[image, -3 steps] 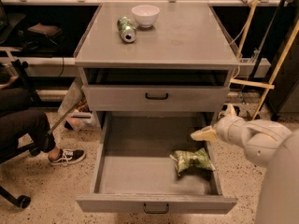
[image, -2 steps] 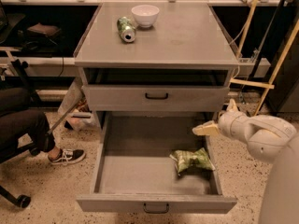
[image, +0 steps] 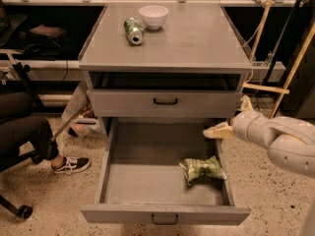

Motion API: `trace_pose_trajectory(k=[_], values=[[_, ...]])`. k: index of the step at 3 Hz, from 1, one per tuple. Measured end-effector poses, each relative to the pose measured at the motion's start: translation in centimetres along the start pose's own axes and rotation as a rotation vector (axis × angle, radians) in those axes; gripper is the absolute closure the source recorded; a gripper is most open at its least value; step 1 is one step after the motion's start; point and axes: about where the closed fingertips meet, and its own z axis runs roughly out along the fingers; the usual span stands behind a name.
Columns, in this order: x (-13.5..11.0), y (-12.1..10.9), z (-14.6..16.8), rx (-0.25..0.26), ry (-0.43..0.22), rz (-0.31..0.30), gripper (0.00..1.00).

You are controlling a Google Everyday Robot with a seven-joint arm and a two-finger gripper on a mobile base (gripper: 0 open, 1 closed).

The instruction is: Place green jalapeno chip bag into middle drawer

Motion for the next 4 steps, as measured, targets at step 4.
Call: trace_pose_trajectory(k=[4], values=[[-25.0,-1.8,-20.3,0.182,-0.437,-0.102,0.0]])
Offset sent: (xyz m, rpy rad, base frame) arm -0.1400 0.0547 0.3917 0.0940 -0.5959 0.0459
